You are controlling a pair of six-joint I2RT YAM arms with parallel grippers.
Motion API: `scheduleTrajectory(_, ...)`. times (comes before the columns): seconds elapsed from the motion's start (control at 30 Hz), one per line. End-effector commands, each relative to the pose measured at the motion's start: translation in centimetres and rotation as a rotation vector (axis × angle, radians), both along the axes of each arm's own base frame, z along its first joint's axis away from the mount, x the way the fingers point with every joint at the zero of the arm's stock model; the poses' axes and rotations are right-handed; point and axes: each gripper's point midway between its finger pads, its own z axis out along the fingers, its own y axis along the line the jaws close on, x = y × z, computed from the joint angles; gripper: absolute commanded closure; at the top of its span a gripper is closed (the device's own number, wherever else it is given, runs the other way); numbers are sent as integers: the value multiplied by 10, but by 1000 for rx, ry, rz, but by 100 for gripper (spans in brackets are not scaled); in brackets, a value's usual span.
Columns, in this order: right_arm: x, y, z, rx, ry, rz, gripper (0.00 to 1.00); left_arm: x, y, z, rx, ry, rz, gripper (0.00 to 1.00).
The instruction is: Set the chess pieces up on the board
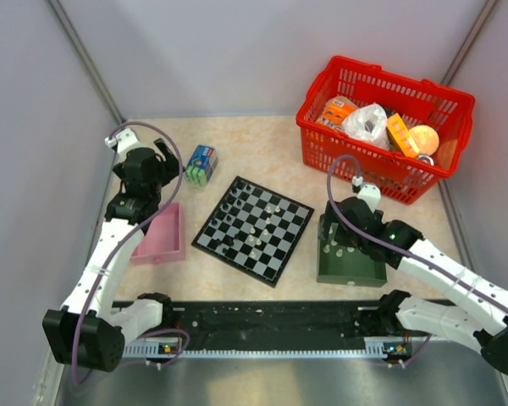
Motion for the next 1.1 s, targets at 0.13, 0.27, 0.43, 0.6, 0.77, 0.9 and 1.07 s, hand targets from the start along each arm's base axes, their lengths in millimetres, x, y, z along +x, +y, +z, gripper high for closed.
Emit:
scheduleTrajectory(0.13, 38, 15, -9, 38, -21, 11, 1, 2, 2, 22, -14, -84, 4, 1)
scheduleTrajectory(0.27, 52, 14, -23, 29, -4, 0, 1, -2, 4, 22, -3, -78, 7, 1)
scheduleTrajectory(0.43, 64, 11, -33, 19, -10, 13, 1, -6, 10, 24, 7, -88, 27, 1)
scheduleTrajectory(0.6, 73, 7, -44, 7, 0, 9, 1, -6, 10, 21, 8, -81, 25, 1)
scheduleTrajectory(0.77, 75, 0, 41, 159, -263, -2, 1, -7, 11, 22, 8, -83, 30, 1)
scheduleTrajectory(0.9, 90, 5, -51, 2, -11, 6, 1, -7, 12, 22, 6, -83, 30, 1)
scheduleTrajectory(1.07, 98, 3, -53, -20, -10, 13, 1, -8, 13, 22, 7, -83, 34, 1)
